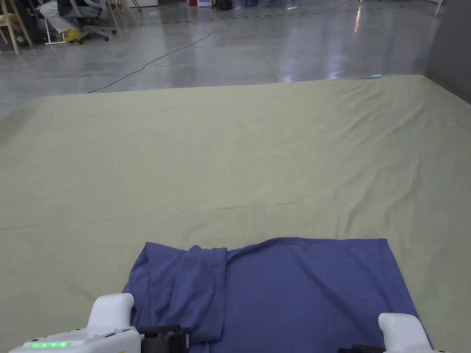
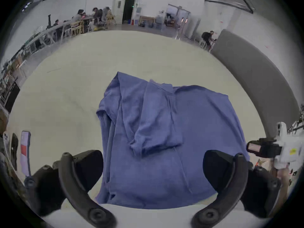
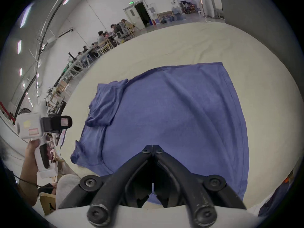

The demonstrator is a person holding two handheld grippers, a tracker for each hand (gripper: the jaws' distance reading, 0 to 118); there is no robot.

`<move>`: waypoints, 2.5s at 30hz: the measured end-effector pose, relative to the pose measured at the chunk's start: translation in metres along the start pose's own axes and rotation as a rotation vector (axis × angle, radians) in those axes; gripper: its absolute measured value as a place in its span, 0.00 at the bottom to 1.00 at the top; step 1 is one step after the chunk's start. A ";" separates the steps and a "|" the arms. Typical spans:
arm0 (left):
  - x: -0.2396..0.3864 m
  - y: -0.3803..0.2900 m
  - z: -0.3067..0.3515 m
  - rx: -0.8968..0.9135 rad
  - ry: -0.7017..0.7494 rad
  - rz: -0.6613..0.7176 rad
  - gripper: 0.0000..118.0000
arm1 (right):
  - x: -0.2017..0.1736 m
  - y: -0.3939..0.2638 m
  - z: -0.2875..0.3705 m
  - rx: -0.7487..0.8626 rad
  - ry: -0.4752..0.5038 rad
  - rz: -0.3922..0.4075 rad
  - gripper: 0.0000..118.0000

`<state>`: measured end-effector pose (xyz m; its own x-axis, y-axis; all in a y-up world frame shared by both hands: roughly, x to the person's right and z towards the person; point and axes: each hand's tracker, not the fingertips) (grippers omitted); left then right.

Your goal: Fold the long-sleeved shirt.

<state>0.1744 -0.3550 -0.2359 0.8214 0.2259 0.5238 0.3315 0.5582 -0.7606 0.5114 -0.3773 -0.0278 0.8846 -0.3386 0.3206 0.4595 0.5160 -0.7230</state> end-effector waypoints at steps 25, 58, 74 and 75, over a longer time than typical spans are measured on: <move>-0.064 0.187 -0.183 -0.129 0.205 0.094 0.00 | 0.004 -0.003 -0.012 -0.058 -0.139 0.062 0.00; -0.049 0.188 -0.124 -0.155 0.075 -0.074 0.00 | 0.141 0.264 -0.150 -0.391 -0.409 -0.084 0.01; -0.056 0.069 0.032 -0.170 -0.023 -0.117 0.00 | 0.080 0.099 0.059 -0.150 -0.286 0.163 0.00; -0.057 0.056 0.037 -0.183 -0.022 -0.120 0.00 | 0.078 0.083 0.065 -0.154 -0.284 0.167 0.00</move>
<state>0.1292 -0.3073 -0.2945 0.7612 0.1855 0.6214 0.5066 0.4282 -0.7483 0.6235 -0.3099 -0.0234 0.9432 -0.0163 0.3319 0.3085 0.4136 -0.8566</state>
